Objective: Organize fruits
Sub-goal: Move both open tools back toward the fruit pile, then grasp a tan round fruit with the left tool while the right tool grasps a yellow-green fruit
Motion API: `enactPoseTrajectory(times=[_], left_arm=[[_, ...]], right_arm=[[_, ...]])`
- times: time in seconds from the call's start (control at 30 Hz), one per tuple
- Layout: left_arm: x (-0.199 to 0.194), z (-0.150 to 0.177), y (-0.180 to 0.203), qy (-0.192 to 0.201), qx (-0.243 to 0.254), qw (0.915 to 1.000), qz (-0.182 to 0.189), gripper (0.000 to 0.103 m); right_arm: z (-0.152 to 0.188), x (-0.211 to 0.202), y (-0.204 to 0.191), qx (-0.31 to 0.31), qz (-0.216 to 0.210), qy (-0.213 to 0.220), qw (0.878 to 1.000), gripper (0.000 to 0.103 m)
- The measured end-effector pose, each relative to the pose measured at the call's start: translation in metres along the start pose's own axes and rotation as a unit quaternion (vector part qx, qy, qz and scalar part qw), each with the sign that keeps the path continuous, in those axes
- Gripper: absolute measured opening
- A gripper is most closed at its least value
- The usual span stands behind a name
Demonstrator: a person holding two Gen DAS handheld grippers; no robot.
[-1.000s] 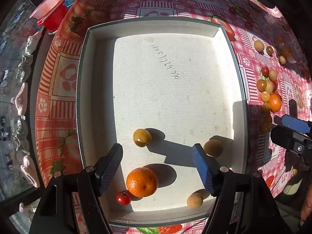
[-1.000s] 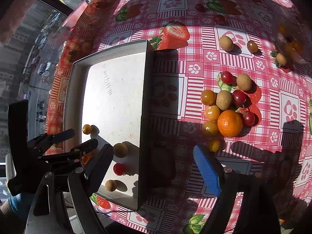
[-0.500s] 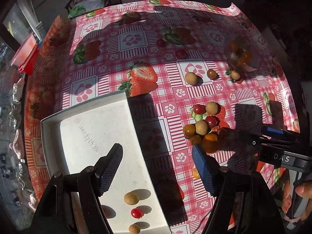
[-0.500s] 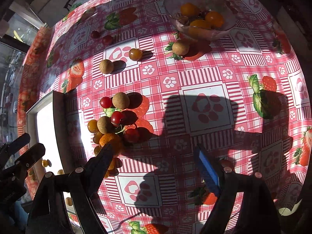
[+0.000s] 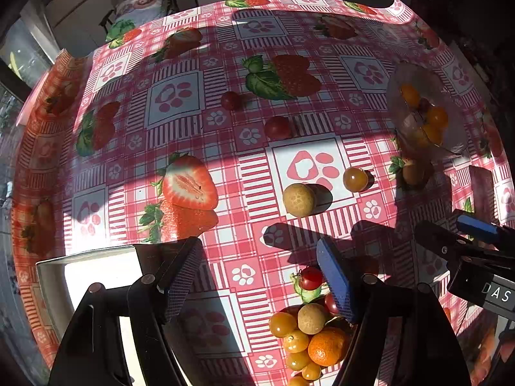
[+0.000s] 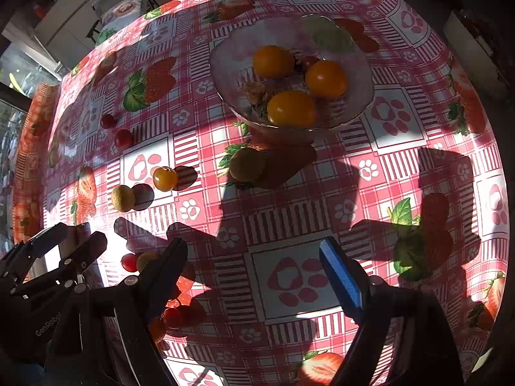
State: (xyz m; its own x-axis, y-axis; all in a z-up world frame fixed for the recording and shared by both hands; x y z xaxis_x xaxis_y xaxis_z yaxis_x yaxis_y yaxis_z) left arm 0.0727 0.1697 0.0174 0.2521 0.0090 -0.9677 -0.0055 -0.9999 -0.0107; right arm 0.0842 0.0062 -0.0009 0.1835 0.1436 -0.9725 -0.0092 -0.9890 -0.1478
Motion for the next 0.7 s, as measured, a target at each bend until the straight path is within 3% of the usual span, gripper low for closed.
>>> enactPoseTrajectory(times=[0.17,0.33,0.63,0.7], left_arm=[[0.010,-0.016,0.010,0.013,0.003,0.9998,0.013,0.074],[0.026,-0.023,0.016,0.011,0.014,0.9998,0.000,0.074],[0.045,-0.019,0.019,-0.002,0.024,0.9997,-0.008,0.071],[0.047,-0.019,0.018,-0.003,0.020,0.9998,0.000,0.068]], right_arm=[[-0.017,0.010,-0.001,-0.010,0.007,0.013,1.000,0.087],[-0.030,0.019,-0.003,-0.016,0.013,0.026,0.999,0.084],[-0.039,0.029,-0.012,-0.011,0.002,0.034,0.999,0.047],[-0.040,0.030,-0.013,-0.013,0.000,0.035,0.999,0.033]])
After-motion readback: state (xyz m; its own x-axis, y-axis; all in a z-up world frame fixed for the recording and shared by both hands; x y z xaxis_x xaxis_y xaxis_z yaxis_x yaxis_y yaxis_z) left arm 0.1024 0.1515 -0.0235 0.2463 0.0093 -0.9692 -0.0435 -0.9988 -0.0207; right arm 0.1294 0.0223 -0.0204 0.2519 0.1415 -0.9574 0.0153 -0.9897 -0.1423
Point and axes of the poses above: each gripper's, at about its wrist camera, not at the fingertips, and x roughly the way its jaws point, y to its right, z to its underside, the point moved 3 cm from there along x, roughly the way its jaws point, and after that the axes turned 1 degree about y, right-handed, at the moved point
